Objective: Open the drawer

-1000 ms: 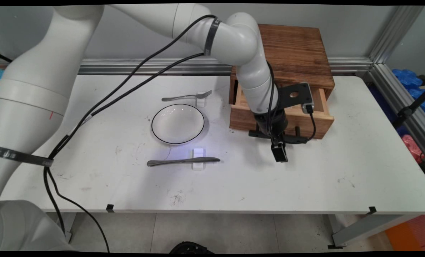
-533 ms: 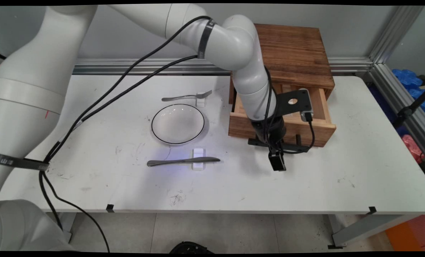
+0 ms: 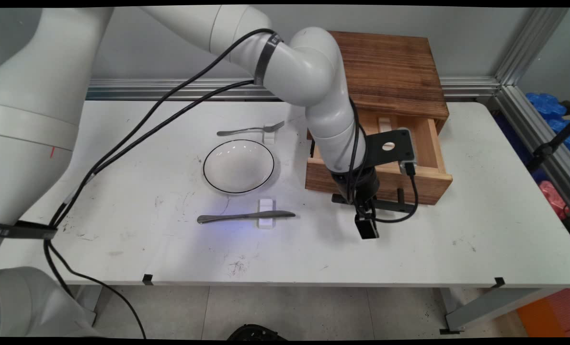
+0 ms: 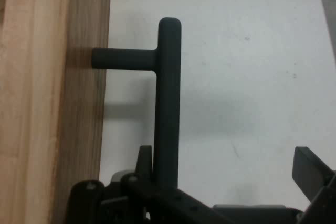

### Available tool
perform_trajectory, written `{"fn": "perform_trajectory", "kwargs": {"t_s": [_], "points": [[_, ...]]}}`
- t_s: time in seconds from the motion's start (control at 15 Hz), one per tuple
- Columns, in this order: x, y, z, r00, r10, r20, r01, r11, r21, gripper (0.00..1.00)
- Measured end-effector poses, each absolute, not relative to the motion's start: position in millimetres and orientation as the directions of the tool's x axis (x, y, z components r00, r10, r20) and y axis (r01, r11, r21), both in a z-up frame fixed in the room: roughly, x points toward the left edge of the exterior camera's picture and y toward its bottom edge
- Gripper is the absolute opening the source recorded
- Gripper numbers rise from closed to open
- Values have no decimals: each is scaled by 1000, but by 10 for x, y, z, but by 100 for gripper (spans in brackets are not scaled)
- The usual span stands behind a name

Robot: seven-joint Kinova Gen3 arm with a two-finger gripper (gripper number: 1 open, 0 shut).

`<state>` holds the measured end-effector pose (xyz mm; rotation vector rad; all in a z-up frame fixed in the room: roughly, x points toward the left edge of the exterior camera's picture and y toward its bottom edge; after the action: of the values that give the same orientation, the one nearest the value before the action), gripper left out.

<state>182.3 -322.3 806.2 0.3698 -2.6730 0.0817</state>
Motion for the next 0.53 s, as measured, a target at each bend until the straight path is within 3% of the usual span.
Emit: {"fn": "perform_trajectory", "kwargs": {"t_s": [0.53], "points": [[1808,-2966,8076,-869,-252,427,-280,960,-3,100]]}}
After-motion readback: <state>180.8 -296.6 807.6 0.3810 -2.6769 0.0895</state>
